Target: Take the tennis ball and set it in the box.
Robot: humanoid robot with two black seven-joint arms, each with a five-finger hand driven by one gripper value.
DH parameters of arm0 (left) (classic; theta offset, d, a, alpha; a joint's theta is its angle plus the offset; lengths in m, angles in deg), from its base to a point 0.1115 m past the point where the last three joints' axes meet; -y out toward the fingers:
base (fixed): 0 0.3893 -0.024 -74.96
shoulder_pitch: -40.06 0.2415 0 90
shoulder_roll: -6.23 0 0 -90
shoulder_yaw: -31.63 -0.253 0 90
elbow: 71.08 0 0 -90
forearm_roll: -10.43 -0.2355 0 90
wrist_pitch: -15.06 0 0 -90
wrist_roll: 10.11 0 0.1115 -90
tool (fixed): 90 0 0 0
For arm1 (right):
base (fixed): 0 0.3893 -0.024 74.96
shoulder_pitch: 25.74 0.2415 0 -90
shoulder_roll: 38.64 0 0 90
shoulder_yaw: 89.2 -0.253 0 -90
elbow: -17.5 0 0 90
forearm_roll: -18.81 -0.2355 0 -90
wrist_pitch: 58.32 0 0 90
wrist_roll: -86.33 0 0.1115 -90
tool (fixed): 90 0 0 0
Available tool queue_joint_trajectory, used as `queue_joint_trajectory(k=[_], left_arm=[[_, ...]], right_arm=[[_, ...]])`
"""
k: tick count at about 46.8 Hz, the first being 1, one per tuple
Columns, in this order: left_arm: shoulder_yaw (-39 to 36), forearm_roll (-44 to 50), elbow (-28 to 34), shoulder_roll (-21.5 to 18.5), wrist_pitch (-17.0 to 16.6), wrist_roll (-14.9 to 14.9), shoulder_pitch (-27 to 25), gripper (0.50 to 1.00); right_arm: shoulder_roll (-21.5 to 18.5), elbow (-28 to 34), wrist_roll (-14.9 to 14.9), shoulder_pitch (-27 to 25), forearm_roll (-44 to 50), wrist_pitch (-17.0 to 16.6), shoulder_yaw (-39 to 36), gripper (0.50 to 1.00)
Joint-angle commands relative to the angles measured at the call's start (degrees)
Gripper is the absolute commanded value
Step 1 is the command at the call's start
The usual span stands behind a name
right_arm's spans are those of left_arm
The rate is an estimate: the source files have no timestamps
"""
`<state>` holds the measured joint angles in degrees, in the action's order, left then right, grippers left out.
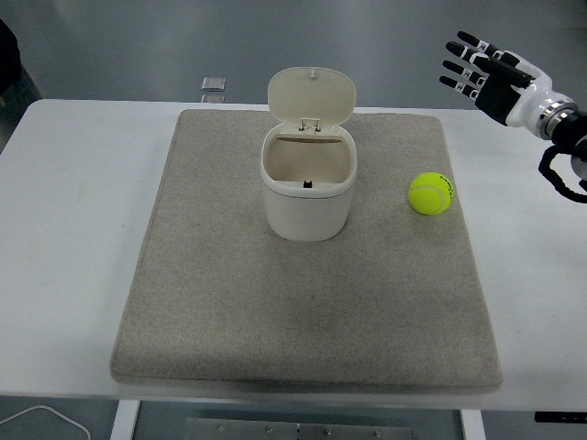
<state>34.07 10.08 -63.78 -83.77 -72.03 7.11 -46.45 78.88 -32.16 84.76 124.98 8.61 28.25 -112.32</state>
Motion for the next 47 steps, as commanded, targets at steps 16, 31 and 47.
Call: queue_joint_trajectory(k=[16,31,47], left_arm=[[0.0,0.1,0.2,0.0,0.0,0.0,-0.3,0.992],[-0.1,0.1,0.2,0.0,0.0,0.0,-0.3,0.990],[-0.1,0.1,0.2,0.0,0.0,0.0,-0.3,0.992]], right_arm=[[0.0,0.0,-0.1,0.0,0.0,-0.1,-0.2,0.934],[0.0,0.1,-0.2,-0.2,0.5,-0.1,0.2,0.934],[0.1,0.0,-0.7,-0.1,4.7,2.6,0.4,0.934]])
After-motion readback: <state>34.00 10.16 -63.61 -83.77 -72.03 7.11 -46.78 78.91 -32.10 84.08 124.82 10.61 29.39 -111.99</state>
